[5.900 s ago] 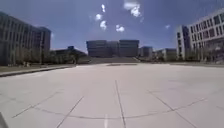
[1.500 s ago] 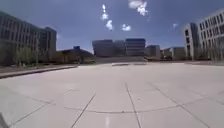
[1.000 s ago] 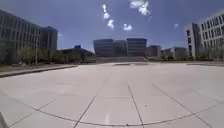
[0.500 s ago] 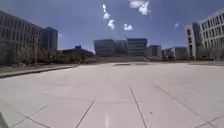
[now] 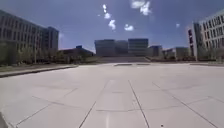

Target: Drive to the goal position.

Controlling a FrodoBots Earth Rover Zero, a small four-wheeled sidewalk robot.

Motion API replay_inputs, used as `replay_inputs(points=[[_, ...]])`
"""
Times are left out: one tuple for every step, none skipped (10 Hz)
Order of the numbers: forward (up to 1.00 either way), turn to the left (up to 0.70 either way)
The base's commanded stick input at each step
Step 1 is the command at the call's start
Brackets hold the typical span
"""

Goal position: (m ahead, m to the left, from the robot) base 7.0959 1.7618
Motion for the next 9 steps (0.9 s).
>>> replay_inputs(points=[[0.5,0.0],[0.5,0.0],[0.5,0.0],[0.5,0.0],[0.5,0.0],[0.5,0.0],[0.5,0.0],[0.5,0.0],[0.5,0.0]])
